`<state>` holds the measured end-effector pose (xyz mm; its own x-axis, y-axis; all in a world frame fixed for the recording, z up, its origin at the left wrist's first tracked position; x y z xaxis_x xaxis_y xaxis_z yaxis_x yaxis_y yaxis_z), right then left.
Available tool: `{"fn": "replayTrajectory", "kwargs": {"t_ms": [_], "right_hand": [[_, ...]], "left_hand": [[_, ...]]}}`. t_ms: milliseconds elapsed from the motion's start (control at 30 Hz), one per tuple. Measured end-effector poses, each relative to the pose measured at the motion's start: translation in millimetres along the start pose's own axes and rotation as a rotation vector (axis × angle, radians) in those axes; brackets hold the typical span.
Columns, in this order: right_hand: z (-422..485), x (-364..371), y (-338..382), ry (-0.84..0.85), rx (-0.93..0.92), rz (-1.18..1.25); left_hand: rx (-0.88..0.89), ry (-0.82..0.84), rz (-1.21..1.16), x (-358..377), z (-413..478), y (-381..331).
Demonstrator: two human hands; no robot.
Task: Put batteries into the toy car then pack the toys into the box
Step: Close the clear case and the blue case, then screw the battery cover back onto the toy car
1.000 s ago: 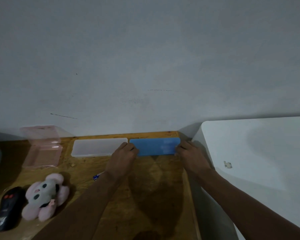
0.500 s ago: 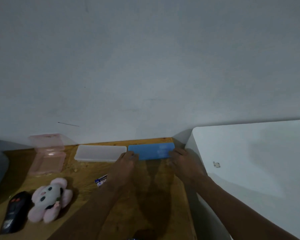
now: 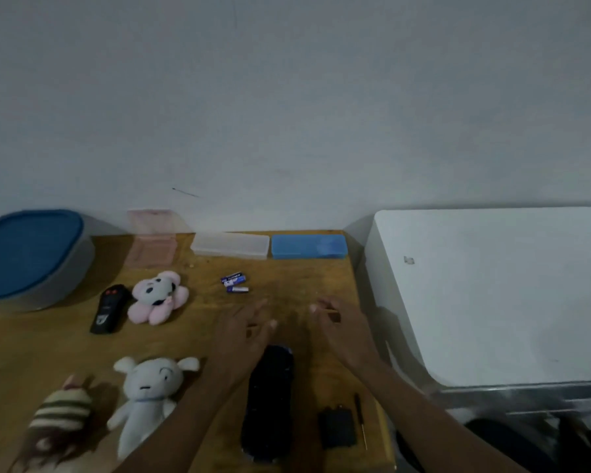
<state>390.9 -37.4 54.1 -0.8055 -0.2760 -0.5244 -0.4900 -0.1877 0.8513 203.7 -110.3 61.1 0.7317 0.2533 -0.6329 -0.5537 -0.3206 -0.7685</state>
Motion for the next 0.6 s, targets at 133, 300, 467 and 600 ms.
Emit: {"fn": "replayTrajectory", "kwargs": {"t_ms": [133, 300, 467, 600], "right_hand": [[-39, 15, 0, 0.005, 0.012, -0.011], [-87, 34, 6, 0.025, 0.08, -0.044], [-119, 55, 7, 0.052, 0.071, -0.073], [-132, 61, 3, 0.032, 0.139, -0.064]], "left_hand": [[-0.068, 0.052, -0.061, -5, -34, 20], [-0.142, 0.098, -0.075, -11, -66, 46], [-0.171, 0.258, -0.02, -9, -92, 65], [-0.172, 0.398, -0.041, -2, -102, 64]]}}
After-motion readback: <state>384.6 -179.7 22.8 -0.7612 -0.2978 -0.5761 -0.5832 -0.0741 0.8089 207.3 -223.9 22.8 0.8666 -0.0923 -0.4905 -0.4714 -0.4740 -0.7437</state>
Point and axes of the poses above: each hand's wrist, its own z-axis towards the middle knuckle, its own x-axis out of the palm, y = z × x, the point moved 4 cm from there along z, towards the middle knuckle, and after that the axes turned 10 degrees about -x, right-handed, at the moved point
